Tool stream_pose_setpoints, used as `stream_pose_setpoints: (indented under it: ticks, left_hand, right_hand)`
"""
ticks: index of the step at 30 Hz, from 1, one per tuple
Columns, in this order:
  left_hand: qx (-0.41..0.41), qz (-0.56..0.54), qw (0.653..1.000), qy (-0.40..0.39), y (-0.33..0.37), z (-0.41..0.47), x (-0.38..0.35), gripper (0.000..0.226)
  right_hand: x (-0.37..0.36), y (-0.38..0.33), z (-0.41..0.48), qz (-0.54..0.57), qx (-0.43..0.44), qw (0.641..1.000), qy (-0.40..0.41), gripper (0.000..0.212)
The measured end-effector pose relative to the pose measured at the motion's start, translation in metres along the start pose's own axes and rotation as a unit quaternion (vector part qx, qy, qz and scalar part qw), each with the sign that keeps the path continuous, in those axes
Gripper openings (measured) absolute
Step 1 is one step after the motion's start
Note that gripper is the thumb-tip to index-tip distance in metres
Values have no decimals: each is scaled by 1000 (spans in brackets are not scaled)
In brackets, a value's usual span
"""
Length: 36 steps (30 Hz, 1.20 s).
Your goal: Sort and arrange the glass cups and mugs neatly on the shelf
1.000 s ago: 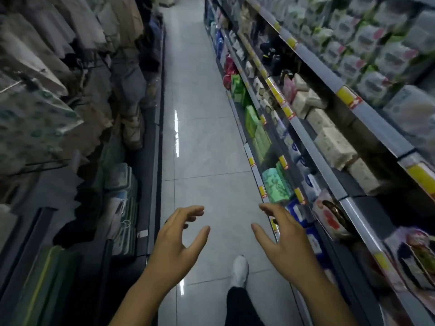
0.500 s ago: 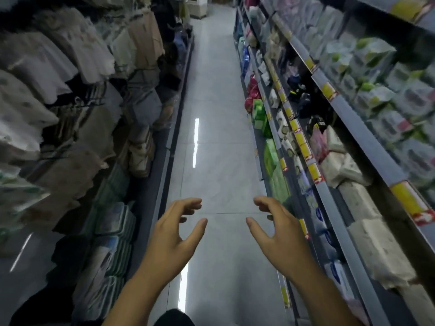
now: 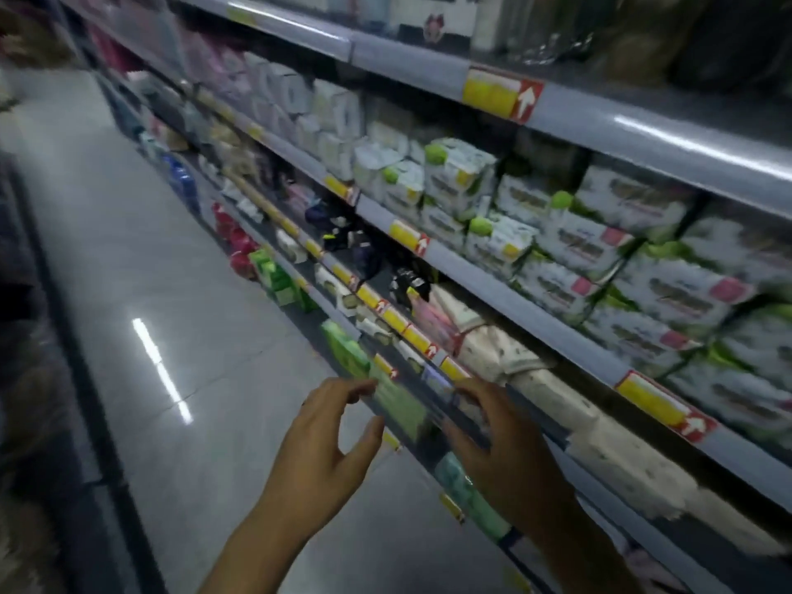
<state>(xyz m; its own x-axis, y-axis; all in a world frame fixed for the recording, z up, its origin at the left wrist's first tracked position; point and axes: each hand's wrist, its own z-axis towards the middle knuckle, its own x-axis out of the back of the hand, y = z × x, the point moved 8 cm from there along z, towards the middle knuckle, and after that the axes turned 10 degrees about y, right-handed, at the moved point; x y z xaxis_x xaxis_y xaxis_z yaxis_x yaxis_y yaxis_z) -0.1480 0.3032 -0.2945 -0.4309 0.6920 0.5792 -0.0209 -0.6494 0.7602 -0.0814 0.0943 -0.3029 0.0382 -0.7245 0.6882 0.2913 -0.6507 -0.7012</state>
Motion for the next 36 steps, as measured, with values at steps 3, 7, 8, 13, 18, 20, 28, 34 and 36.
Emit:
stream_pose_setpoints:
  ticks: [3,7,8,13,18,20,28,34,36]
  left_hand:
    - [-53,-38,997,-43,21,53,-22,36]
    - [-117,-83,987,-73,65,110,-49,35]
    - [-131,-95,984,-74,78,123,-54,35]
    - [-189,-134,971,-52,144,180,-55,37]
    - [-288,-148,946,-1,207,234,-33,34]
    - [-323,-162,932,21,231,255,-23,35]
    - [-371,-171,908,89,274,353,-2,30]
    - [-363,-124,917,104,268,408,-15,42]
    - [-390,-67,914,94,274,414,-20,43]
  right_hand:
    - [26,-4,25,-14,-13,997,68,42]
    - [68,-11,60,-22,-7,988,150,40]
    - [80,-14,68,-27,5,985,173,38]
    - [151,-54,109,-41,77,962,259,38]
    - [208,-100,144,-37,144,932,330,39]
    - [223,-115,158,-48,162,923,345,38]
    - [254,-150,239,-79,146,917,363,32]
    - [258,-144,298,-136,90,903,397,36]
    - [259,-141,316,-172,73,902,388,37]
